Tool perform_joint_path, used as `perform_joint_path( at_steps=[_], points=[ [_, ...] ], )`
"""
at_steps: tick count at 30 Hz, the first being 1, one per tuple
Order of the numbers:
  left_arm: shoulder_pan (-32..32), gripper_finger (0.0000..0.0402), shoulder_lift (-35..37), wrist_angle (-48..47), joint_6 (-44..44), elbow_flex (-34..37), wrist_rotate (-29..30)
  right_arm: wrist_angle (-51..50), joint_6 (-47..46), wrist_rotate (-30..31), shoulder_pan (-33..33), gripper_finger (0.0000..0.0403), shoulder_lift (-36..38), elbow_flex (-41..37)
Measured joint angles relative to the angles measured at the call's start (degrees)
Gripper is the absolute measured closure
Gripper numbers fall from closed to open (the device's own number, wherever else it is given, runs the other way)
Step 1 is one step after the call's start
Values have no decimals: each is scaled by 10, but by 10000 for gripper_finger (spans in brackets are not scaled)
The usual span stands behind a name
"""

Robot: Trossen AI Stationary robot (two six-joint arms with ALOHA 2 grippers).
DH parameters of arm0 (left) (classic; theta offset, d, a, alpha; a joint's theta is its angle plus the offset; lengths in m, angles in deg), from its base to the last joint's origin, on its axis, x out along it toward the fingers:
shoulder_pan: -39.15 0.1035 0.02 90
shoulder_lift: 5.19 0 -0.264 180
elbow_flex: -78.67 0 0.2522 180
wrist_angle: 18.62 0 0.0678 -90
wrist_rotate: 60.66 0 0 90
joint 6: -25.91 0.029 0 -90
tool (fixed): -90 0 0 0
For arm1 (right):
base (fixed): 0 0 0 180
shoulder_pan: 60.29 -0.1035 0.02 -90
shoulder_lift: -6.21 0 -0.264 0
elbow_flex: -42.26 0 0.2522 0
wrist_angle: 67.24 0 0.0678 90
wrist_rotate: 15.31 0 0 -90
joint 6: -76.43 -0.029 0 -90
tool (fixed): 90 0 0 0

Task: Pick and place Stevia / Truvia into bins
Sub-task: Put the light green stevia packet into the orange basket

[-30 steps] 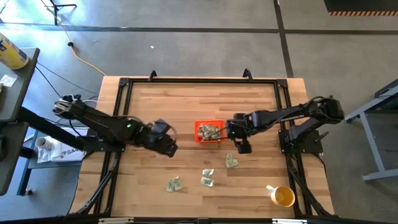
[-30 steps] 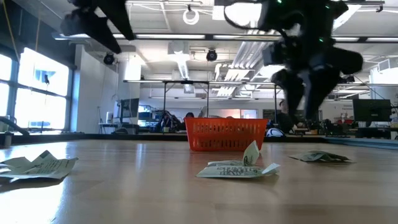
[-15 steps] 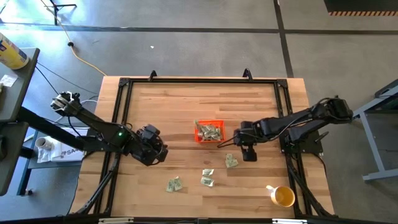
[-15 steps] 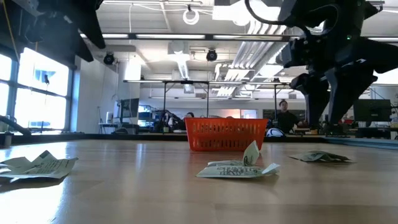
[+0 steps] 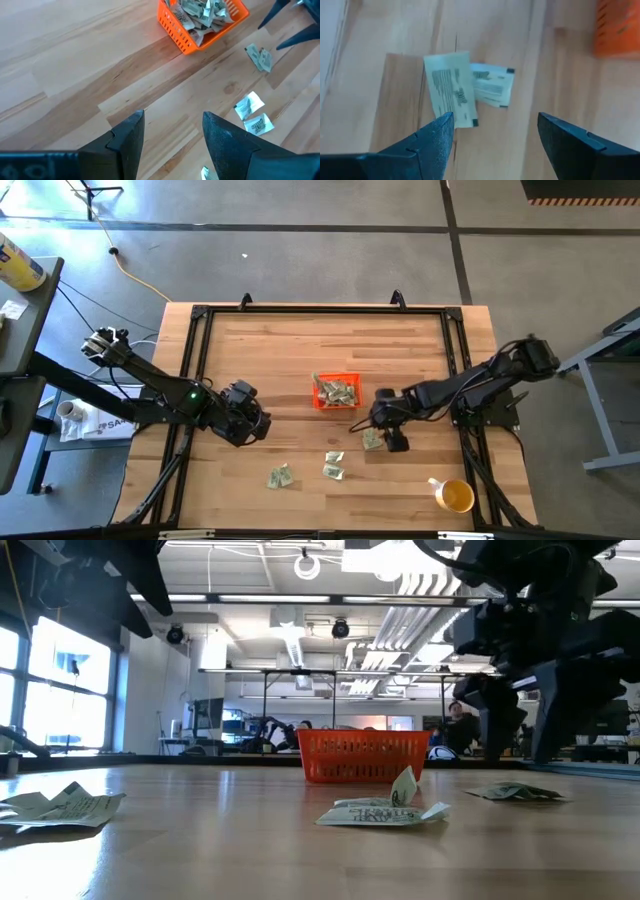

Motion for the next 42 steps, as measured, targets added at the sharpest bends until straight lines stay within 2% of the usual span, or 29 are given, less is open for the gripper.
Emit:
perform_joint_path(
  at_steps=[6,16,27,32,42],
  points=[
    [0,167,0,0,0,0,0,2,-27,-13,-26,126,-18,0],
    [0,167,0,-18,1,0,0,21,-83,65,-87,126,-27,0],
    [0,167,0,-31,2,-1,-19,51,-186,80,-101,129,-74,1],
    [0,167,0,-34,4,-1,-21,53,-210,93,-100,168,-74,1],
    [0,167,0,-33,15,-1,-22,54,-225,75,-99,292,-74,1]
  ],
)
